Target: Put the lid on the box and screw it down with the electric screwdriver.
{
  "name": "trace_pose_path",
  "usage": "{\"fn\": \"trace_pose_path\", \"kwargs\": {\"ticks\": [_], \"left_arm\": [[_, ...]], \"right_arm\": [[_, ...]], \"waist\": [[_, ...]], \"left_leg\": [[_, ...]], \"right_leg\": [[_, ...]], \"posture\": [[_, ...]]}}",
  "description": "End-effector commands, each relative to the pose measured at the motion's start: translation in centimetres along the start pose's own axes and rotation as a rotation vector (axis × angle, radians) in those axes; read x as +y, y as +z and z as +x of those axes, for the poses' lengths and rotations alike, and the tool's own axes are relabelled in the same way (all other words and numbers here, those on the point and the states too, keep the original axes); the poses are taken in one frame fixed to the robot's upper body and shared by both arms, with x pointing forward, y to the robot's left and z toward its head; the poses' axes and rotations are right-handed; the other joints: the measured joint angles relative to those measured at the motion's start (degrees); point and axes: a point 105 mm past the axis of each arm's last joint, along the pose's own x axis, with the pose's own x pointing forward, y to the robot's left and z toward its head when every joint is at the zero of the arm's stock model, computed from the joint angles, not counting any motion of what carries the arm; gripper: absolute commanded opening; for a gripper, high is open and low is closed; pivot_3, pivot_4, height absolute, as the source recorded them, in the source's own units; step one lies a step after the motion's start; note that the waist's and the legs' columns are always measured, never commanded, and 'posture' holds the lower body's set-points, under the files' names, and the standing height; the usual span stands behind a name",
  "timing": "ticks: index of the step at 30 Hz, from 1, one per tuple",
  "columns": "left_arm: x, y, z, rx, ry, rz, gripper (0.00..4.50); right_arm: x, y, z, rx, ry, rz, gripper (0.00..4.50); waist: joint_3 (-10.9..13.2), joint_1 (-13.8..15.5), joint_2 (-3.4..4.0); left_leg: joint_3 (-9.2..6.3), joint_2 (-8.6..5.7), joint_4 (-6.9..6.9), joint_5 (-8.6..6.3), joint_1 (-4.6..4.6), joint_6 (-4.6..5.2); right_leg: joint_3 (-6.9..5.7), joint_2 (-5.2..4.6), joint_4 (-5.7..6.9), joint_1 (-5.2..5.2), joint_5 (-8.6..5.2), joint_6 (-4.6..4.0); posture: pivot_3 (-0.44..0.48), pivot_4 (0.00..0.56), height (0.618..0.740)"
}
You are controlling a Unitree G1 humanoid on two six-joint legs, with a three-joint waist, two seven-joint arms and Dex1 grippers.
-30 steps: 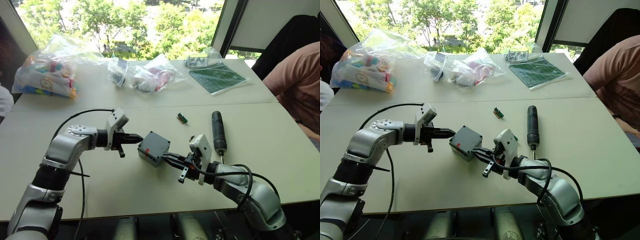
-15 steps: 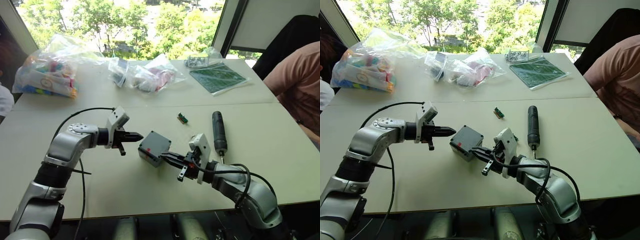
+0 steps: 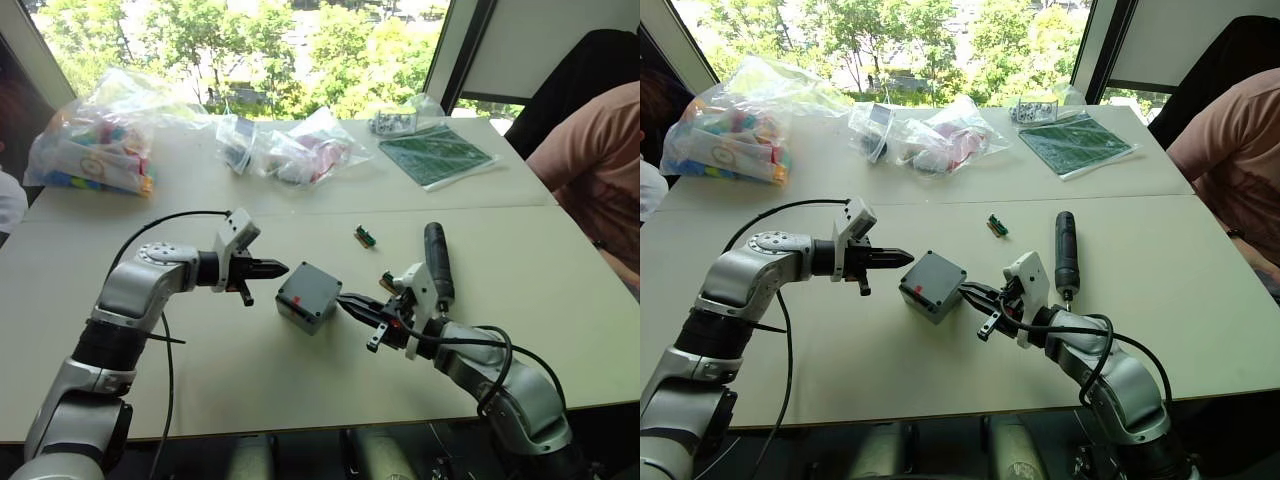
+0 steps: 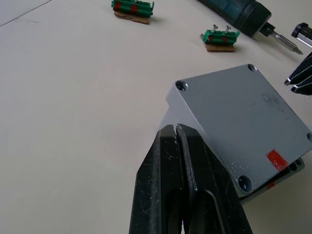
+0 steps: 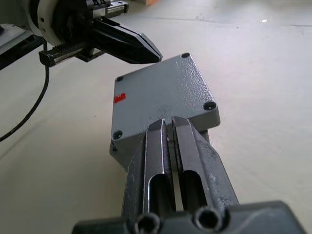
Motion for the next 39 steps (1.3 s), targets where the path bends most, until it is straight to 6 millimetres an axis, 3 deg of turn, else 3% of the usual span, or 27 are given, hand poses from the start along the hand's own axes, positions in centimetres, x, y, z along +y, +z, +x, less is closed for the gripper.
{"fn": "trace_pose_path", "kwargs": {"ticks": [1, 17, 39], "left_arm": [[-0.3, 1.2, -0.3, -0.031, -0.001, 0.042, 0.0], [-1.6, 0.5, 0.1, 0.003, -0.048, 0.052, 0.0], [-1.8, -0.1, -0.4, 0.013, -0.051, 0.032, 0.0]], "right_arm": [[0.3, 0.6, 0.1, -0.028, 0.014, -0.034, 0.13], [1.2, 0.2, 1.0, -0.016, 0.075, -0.039, 0.13], [2.0, 0.3, 1.2, -0.013, 0.12, -0.045, 0.13]], "waist": [[0.0, 0.0, 0.0], [0.0, 0.0, 0.0], [0.0, 0.0, 0.0]], "left_leg": [[0.0, 0.0, 0.01, 0.0, 0.0, 0.0], [0.0, 0.0, 0.03, 0.0, 0.0, 0.0], [-0.01, 0.0, 0.02, 0.0, 0.0, 0.0]], "right_leg": [[0.0, 0.0, 0.0, 0.0, -0.01, 0.02], [0.0, 0.0, 0.0, 0.0, -0.02, 0.03], [0.0, 0.0, 0.0, 0.0, -0.02, 0.03]], "posture": [[0.0, 0.15, 0.74], [0.0, 0.15, 0.74], [0.0, 0.15, 0.74]]}}
